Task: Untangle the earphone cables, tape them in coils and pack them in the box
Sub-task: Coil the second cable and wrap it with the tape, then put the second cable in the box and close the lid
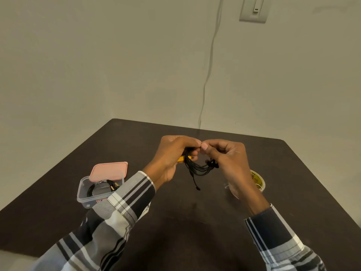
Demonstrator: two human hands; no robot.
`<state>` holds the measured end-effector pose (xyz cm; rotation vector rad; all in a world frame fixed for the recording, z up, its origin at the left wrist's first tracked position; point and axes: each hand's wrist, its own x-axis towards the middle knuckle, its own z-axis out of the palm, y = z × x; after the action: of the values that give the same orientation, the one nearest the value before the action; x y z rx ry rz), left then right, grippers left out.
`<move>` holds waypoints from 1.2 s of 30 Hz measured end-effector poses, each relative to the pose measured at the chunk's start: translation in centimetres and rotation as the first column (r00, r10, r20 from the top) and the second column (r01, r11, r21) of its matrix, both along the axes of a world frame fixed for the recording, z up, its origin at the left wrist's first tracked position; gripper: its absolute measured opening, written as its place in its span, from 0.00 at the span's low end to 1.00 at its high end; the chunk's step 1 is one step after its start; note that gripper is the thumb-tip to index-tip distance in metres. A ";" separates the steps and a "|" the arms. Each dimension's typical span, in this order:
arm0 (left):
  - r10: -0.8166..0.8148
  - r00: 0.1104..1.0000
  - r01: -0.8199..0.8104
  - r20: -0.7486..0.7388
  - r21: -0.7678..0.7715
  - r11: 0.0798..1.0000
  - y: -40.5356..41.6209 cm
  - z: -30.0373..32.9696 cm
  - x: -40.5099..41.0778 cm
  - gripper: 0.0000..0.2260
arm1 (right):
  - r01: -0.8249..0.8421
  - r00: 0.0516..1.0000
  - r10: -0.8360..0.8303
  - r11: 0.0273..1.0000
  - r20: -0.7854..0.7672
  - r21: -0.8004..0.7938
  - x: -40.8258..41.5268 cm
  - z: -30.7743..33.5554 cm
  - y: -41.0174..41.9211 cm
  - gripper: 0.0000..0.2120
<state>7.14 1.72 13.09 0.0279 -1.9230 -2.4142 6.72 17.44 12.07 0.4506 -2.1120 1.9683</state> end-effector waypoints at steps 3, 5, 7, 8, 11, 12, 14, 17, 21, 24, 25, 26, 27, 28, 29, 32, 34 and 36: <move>-0.125 0.991 0.120 -0.044 -0.098 0.988 -1.1 -0.7 0.2 0.10 | 0.053 0.999 -0.053 0.998 -0.010 -0.031 -0.4 0.4 0.0 0.04; -0.162 0.986 0.152 -0.049 -0.161 0.975 -1.6 -1.1 0.3 0.12 | 0.065 0.998 -0.065 0.997 -0.009 -0.047 -0.6 0.7 0.2 0.04; -0.152 0.987 0.141 -0.060 -0.154 0.978 -1.8 -1.2 0.6 0.12 | 0.045 0.999 -0.046 0.998 -0.013 -0.037 -0.8 0.9 0.4 0.04; -0.137 0.988 0.126 -0.074 -0.137 0.983 -1.8 -1.1 0.7 0.12 | 0.036 0.999 -0.037 0.999 -0.013 -0.018 -0.8 0.8 0.5 0.04; -0.071 0.989 0.059 -0.130 -0.096 0.994 -2.1 -1.0 0.8 0.11 | -0.008 1.000 0.007 1.000 0.024 0.017 -0.7 0.4 0.7 0.07; -0.045 0.988 0.033 -0.146 -0.084 0.996 -2.3 -1.1 0.9 0.11 | -0.037 0.998 0.036 0.999 0.047 0.018 -0.6 0.2 0.7 0.09; 0.020 0.987 -0.032 -0.162 -0.068 0.997 -2.9 -1.3 1.1 0.10 | -0.094 0.993 0.091 0.995 0.070 0.041 -0.3 -0.4 0.5 0.11; 0.104 0.981 -0.114 -0.166 -0.049 0.992 -4.1 -1.5 1.5 0.08 | -0.122 0.988 0.122 0.992 0.097 -0.005 -0.2 -1.0 -0.5 0.12; 0.208 0.967 -0.212 -0.146 -0.009 0.977 -6.5 -1.8 2.4 0.06 | -0.157 0.974 0.176 0.978 0.144 -0.134 0.1 -1.5 -3.2 0.09; 0.293 0.949 -0.292 -0.112 0.026 0.956 -8.7 -2.0 3.6 0.07 | -0.209 0.941 0.259 0.951 0.220 -0.227 0.4 -2.2 -6.2 0.10; 0.322 0.941 -0.320 -0.103 0.035 0.947 -9.4 -2.1 4.0 0.08 | -0.220 0.924 0.284 0.942 0.254 -0.254 0.5 -2.5 -7.4 0.10; 0.349 0.933 -0.346 -0.089 0.047 0.937 -10.1 -2.1 4.4 0.08 | -0.231 0.909 0.307 0.934 0.281 -0.273 0.6 -2.7 -8.5 0.11; 0.385 0.920 -0.382 -0.077 0.054 0.923 -11.2 -2.4 5.0 0.07 | -0.246 0.891 0.332 0.927 0.311 -0.283 0.8 -3.1 -10.0 0.11; 0.412 0.908 -0.409 -0.067 0.065 0.910 -12.0 -2.5 5.4 0.07 | -0.255 0.877 0.346 0.923 0.334 -0.288 0.9 -3.4 -11.2 0.10; 0.447 0.893 -0.442 -0.053 0.082 0.893 -13.2 -2.8 6.0 0.06 | -0.270 0.860 0.365 0.919 0.357 -0.289 1.1 -3.8 -12.8 0.10; 0.520 0.854 -0.512 -0.018 0.147 0.846 -15.5 -3.4 7.1 0.05 | -0.299 0.834 0.396 0.910 0.385 -0.289 1.4 -4.3 -16.0 0.09; 0.563 0.826 -0.555 0.003 0.177 0.813 -16.5 -3.8 7.6 0.07 | -0.305 0.828 0.403 0.907 0.389 -0.291 1.5 -4.4 -17.7 0.09; 0.604 0.796 -0.597 0.028 0.203 0.776 -17.1 -4.3 7.7 0.08 | -0.313 0.819 0.418 0.900 0.393 -0.303 1.4 -4.5 -19.1 0.09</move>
<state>14.87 -15.39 8.75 0.5197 -1.3480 -2.1143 8.16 -1.68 7.53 0.4145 -2.1281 2.7364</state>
